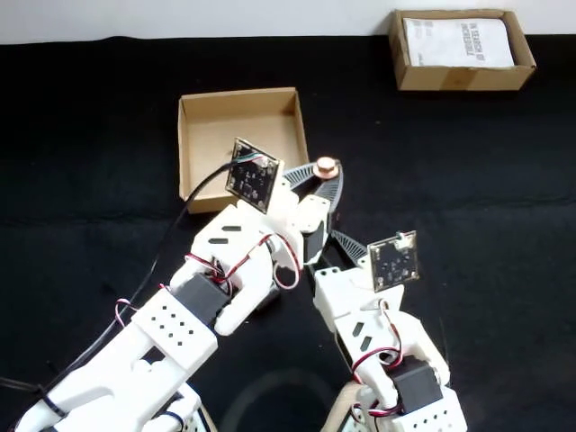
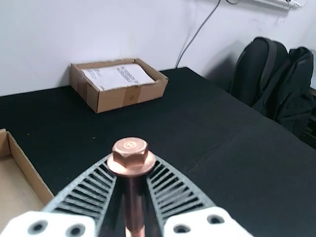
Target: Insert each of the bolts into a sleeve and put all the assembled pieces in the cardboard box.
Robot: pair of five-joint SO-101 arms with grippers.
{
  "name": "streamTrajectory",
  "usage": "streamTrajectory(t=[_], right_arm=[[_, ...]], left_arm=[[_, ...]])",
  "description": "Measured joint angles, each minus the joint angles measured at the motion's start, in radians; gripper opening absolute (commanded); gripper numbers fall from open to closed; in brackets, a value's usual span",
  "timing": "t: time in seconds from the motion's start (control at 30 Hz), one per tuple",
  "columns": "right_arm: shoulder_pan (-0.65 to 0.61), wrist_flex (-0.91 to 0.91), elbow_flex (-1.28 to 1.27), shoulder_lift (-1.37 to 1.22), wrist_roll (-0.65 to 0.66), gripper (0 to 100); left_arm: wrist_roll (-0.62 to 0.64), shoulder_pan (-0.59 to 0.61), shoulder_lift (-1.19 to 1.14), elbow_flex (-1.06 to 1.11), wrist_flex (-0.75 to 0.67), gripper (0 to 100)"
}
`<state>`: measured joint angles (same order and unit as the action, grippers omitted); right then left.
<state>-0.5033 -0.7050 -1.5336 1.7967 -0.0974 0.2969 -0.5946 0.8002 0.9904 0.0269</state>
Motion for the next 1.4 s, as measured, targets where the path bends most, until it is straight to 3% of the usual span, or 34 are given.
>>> streamTrajectory(t=[0.43, 0.6, 0.7, 1.03, 1.4], right_arm=[[0.012, 0.0, 0.0, 0.0, 0.0, 0.8], [0.012, 0.0, 0.0, 0.0, 0.0, 0.8], [0.015, 0.0, 0.0, 0.0, 0.0, 0.8], [0.015, 0.0, 0.0, 0.0, 0.0, 0.8], [0.017, 0.0, 0.157, -0.167, 0.0, 0.8]], left_arm=[[0.0, -0.002, 0.0, 0.04, 0.0, 2], [0.0, -0.002, 0.0, 0.04, 0.028, 23], [0.0, -0.018, 0.0, 0.023, 0.133, 32], [-0.002, -0.02, 0.044, -0.135, 0.505, 32], [-0.005, 0.137, 0.347, -0.153, 0.839, 32]])
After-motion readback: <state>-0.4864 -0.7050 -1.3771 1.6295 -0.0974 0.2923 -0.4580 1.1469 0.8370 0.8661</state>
